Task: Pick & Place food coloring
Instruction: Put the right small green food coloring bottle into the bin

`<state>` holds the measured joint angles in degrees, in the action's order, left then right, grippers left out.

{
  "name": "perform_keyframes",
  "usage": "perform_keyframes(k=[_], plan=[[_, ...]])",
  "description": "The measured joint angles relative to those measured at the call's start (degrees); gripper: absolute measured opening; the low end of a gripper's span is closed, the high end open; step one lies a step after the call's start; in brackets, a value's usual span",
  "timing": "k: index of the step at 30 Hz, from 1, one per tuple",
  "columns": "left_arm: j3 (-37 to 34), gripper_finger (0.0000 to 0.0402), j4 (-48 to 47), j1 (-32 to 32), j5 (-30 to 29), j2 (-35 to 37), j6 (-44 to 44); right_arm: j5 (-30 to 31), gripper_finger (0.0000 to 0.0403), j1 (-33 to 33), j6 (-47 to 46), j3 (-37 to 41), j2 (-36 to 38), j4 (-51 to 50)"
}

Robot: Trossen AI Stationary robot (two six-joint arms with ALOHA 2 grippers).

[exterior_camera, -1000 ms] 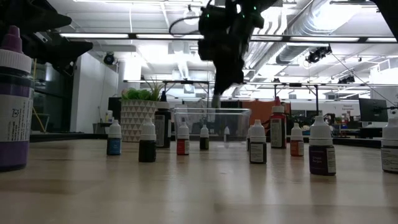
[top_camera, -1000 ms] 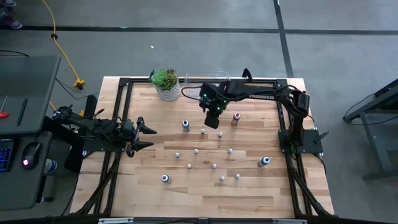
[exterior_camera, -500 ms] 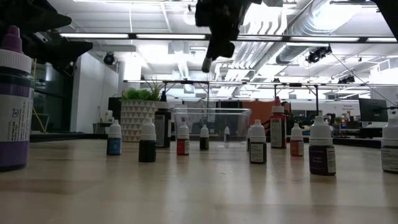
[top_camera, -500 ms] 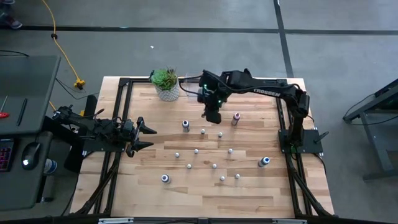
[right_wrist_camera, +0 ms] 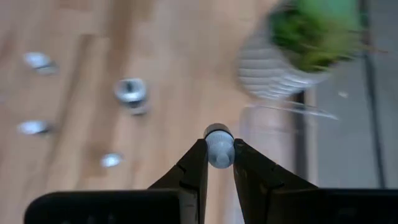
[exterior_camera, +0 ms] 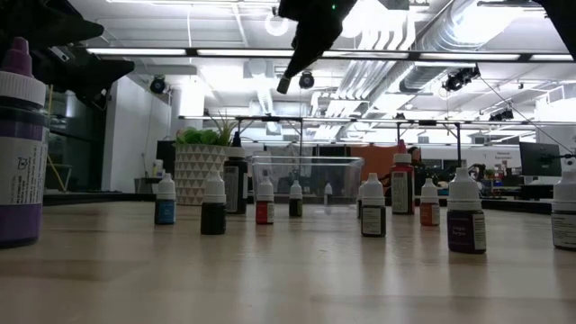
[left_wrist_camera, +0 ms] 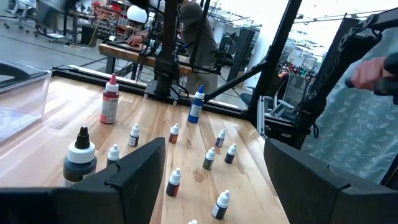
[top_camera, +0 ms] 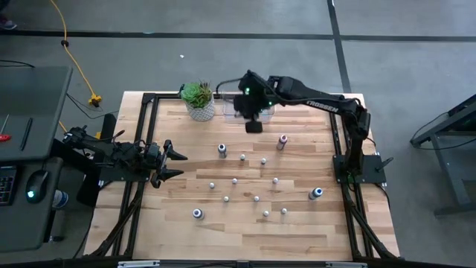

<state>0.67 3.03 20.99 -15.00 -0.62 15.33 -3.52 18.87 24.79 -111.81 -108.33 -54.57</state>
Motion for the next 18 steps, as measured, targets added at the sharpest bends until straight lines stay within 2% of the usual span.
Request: perform_keyframes(k=[4,7,13,18], plan=[[0.00,0.0271,0.01,0.00,-0.01,0.00,0.00,2.35,0.0053,2.50,-5.46,0.02,-0.34,3.54],[0.00,0.0271,0.02,0.00,0.00,0.00,0.00,4.43,0.0058,4.75,-13.73,0.02,-1.20,3.38],[0.00,0.0271,0.01,0.01,0.00,0.01,0.00,8.64,0.0054,11.05,-30.05,0.13,-3.82,-3.99],[0.00,0.0271,0.00,0.02,0.00,0.02,0.00,9.86,0.0053,14.32,-34.31,0.13,-6.62,-4.62]])
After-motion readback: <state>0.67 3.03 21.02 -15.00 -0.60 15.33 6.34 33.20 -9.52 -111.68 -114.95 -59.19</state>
